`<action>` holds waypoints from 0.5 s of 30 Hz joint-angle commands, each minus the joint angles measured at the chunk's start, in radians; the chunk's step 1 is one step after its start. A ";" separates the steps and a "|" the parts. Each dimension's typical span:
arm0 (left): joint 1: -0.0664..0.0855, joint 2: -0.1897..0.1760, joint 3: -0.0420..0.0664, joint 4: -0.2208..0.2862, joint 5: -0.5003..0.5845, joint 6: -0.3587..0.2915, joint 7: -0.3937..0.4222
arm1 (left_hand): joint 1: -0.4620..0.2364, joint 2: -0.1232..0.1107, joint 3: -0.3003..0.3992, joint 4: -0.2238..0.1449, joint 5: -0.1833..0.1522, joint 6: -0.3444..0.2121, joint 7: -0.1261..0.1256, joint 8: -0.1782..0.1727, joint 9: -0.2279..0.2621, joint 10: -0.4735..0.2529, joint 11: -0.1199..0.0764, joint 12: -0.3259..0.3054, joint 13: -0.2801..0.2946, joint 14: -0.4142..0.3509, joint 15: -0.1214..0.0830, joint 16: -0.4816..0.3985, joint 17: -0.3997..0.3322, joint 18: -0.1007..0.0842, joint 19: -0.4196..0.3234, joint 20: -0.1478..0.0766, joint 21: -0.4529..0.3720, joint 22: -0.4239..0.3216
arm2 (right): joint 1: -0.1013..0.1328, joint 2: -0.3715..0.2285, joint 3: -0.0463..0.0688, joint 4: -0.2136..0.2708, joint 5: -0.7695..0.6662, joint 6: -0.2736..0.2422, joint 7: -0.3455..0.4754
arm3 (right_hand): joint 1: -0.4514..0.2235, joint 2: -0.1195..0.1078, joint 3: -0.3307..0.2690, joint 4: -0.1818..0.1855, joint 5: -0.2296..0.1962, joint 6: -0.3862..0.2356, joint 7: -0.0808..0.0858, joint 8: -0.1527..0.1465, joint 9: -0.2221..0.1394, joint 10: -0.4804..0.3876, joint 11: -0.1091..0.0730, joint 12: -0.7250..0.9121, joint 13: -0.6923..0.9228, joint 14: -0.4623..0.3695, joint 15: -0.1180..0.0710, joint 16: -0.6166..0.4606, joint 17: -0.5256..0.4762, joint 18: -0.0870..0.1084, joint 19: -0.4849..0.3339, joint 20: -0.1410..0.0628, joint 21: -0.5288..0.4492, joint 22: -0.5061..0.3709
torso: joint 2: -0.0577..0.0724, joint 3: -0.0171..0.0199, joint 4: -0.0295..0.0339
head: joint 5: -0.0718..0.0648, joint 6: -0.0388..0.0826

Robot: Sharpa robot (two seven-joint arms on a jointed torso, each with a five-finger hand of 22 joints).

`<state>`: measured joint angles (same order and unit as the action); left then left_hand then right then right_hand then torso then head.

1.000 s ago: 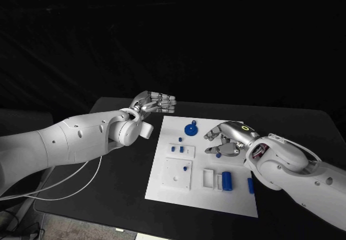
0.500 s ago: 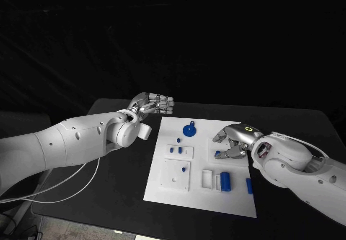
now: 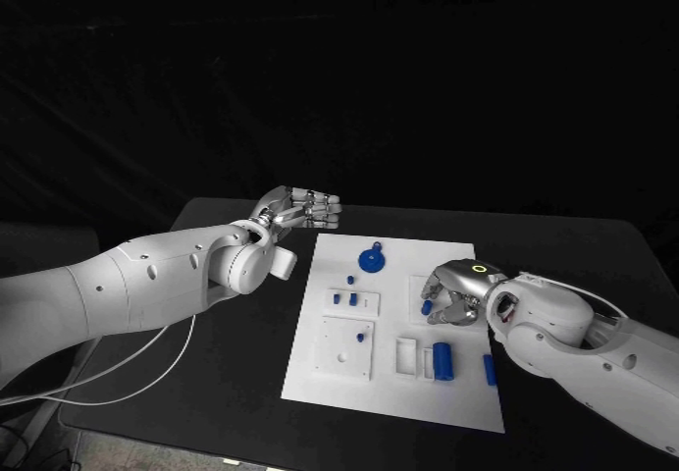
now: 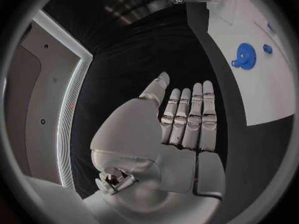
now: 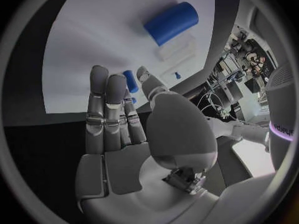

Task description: Assemble the parts on the task board

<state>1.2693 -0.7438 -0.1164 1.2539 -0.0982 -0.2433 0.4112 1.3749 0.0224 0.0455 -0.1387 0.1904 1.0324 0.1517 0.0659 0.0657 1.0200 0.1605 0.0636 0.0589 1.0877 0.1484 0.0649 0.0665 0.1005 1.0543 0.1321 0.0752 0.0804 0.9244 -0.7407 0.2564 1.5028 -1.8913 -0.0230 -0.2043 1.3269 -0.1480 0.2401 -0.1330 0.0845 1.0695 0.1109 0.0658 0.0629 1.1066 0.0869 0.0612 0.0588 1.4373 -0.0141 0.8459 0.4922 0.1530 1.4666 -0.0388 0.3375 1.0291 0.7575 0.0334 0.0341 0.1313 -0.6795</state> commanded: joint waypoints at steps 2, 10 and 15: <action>0.001 0.001 0.001 0.002 0.003 0.013 0.006 | 0.000 0.007 -0.005 -0.001 0.002 -0.004 -0.003 -0.003 -0.001 -0.004 0.000 -0.001 -0.001 -0.008 0.000 -0.004 -0.001 -0.001 0.004 0.001 0.003 -0.001 | -0.006 0.007 -0.005 -0.005 -0.034 0.036 -0.006 | -0.040 0.007 0.067 -0.041 -0.013 0.031 0.003 -0.006 -0.001 0.022 -0.002 0.001 -0.001 0.002 -0.004 -0.004 0.000 0.005 0.033 0.000 0.008 0.003 | 0.000 -0.0004 -0.0010 | -0.002 0.004; 0.001 0.001 0.001 0.002 0.003 0.013 0.006 | 0.000 0.007 -0.005 -0.001 0.002 -0.004 -0.003 -0.003 -0.001 -0.004 0.000 -0.001 -0.001 -0.008 0.000 -0.004 -0.001 -0.001 0.004 0.001 0.003 -0.001 | -0.012 0.019 -0.010 -0.011 -0.033 0.029 0.005 | -0.085 0.025 0.196 -0.072 -0.034 0.073 -0.006 -0.004 0.000 0.070 -0.013 0.001 -0.001 0.006 -0.008 0.001 0.003 -0.003 0.034 -0.005 0.016 0.016 | 0.000 0.0007 -0.0002 | -0.002 -0.003; 0.001 0.001 0.001 0.002 0.003 0.014 0.006 | 0.000 0.007 -0.005 -0.001 0.002 -0.004 -0.003 -0.003 -0.001 -0.004 0.000 -0.001 -0.001 -0.008 0.000 -0.004 -0.001 -0.001 0.004 0.001 0.003 -0.001 | -0.013 0.023 -0.010 -0.010 -0.033 0.007 0.009 | -0.095 0.027 0.229 -0.071 -0.035 0.083 -0.008 -0.004 0.000 0.087 -0.018 -0.001 -0.001 0.008 -0.011 0.002 0.005 -0.005 0.035 -0.009 0.020 0.021 | -0.001 0.0005 -0.0008 | -0.002 -0.003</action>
<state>1.2693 -0.7440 -0.1164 1.2540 -0.0983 -0.2431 0.4108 1.3749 0.0224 0.0455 -0.1387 0.1904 1.0324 0.1517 0.0659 0.0657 1.0201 0.1605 0.0636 0.0589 1.0878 0.1484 0.0649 0.0665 0.1004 1.0543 0.1321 0.0752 0.0806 0.9139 -0.7185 0.2476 1.4926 -1.9121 -0.0138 -0.2042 1.2398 -0.1210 0.4669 -0.2043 0.0543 1.1471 0.1003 0.0606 0.0620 1.1852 0.0694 0.0611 0.0585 1.4450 -0.0216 0.8459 0.4954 0.1467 1.4666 -0.0388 0.3519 1.0488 0.7569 0.0337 0.0337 0.1290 -0.6823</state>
